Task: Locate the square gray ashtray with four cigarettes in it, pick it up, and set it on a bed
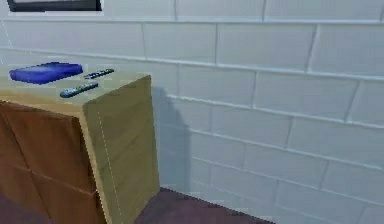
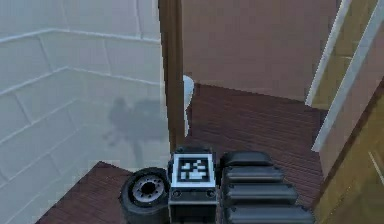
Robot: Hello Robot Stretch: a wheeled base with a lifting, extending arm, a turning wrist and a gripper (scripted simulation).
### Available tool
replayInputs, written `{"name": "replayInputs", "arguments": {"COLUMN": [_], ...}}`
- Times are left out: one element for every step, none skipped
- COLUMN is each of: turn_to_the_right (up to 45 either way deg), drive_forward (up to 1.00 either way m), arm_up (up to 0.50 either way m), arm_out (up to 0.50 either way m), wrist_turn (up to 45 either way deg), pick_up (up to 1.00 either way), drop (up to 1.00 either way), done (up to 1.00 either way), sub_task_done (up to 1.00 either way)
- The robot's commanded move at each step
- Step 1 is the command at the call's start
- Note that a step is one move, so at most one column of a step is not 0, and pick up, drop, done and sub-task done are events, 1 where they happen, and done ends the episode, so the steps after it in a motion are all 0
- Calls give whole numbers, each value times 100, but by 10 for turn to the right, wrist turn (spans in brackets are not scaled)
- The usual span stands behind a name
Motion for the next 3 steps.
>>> {"name": "replayInputs", "arguments": {"turn_to_the_right": [0,-450,-210], "drive_forward": [5,0,0], "arm_up": [0,0,0], "arm_out": [0,0,0], "wrist_turn": [0,0,0], "pick_up": [0,0,0], "drop": [0,0,0], "done": [0,0,0], "sub_task_done": [0,0,0]}}
